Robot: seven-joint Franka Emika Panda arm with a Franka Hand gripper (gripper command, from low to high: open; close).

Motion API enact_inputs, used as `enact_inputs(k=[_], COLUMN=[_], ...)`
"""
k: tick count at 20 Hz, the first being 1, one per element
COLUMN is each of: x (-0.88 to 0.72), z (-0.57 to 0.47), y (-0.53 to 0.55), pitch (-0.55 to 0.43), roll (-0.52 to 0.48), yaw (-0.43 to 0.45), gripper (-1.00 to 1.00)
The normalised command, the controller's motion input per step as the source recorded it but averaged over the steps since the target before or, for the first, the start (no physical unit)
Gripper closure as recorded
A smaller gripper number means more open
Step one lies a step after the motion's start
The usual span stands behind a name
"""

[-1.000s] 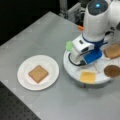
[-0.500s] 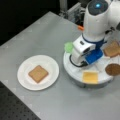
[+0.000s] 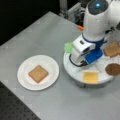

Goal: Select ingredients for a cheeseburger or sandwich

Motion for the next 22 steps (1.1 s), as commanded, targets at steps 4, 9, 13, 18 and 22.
enact_inputs(k=[4,9,13,18,22], x=[0.01,0.02,0.01,0.04,0.09], z=[0.09,0.12,0.21,0.30,0.30], y=[0.05,0.05,0.05,0.02,-0.02], pitch=[0.086,0.092,0.092,0.072,0.060], roll=[0.002,0.004,0.024,0.063,0.111], yaw=[-0.204,-0.120,-0.092,-0.117,-0.180], gripper=[-1.00,-1.00,-1.00,-1.00,-1.00])
